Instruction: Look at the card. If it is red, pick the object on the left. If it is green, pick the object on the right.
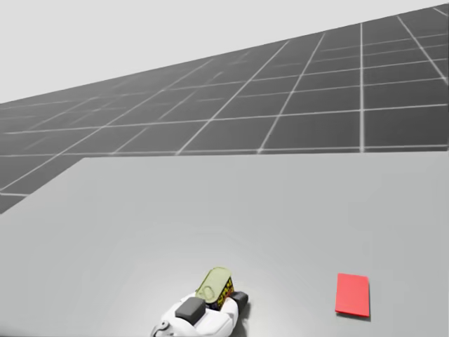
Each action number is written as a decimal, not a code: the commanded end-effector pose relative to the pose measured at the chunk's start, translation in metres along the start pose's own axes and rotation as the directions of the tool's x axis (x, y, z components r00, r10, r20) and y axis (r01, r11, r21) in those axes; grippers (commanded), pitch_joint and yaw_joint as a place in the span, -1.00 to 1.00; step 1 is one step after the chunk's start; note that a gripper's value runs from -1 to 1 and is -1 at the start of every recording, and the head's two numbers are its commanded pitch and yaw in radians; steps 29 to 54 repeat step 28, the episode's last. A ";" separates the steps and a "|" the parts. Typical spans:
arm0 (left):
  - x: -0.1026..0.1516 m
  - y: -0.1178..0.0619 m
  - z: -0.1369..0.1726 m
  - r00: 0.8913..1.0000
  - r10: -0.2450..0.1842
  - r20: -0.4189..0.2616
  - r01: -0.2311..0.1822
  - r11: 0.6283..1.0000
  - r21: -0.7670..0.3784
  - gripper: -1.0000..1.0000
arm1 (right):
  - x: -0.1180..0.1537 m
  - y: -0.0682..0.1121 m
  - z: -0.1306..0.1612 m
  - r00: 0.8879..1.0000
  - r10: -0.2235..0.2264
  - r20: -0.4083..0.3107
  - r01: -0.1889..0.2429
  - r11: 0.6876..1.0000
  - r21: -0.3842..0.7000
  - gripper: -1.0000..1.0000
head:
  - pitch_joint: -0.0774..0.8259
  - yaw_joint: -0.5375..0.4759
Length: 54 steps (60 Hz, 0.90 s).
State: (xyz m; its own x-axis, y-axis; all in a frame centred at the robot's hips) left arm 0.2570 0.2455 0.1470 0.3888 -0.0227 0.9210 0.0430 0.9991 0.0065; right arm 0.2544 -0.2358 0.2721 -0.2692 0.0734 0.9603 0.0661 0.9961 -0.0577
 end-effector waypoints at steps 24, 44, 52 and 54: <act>0.153 -0.008 0.087 0.925 -0.087 0.370 0.102 0.995 -0.022 0.99 | -0.009 0.004 0.001 1.000 0.011 -0.017 -0.010 0.999 0.038 -1.00 | -0.13 0.85; 0.165 -0.008 0.095 0.910 -0.094 0.403 0.110 0.994 -0.017 0.99 | -0.010 0.004 0.001 1.000 0.012 -0.019 -0.011 0.999 0.052 -1.00 | -0.13 0.85; 0.165 -0.008 0.095 0.910 -0.094 0.403 0.110 0.994 -0.017 0.99 | -0.010 0.004 0.001 1.000 0.012 -0.019 -0.011 0.999 0.052 -1.00 | -0.13 0.85; 0.165 -0.008 0.095 0.910 -0.094 0.403 0.110 0.994 -0.017 0.99 | -0.010 0.004 0.001 1.000 0.012 -0.019 -0.011 0.999 0.052 -1.00 | -0.13 0.85</act>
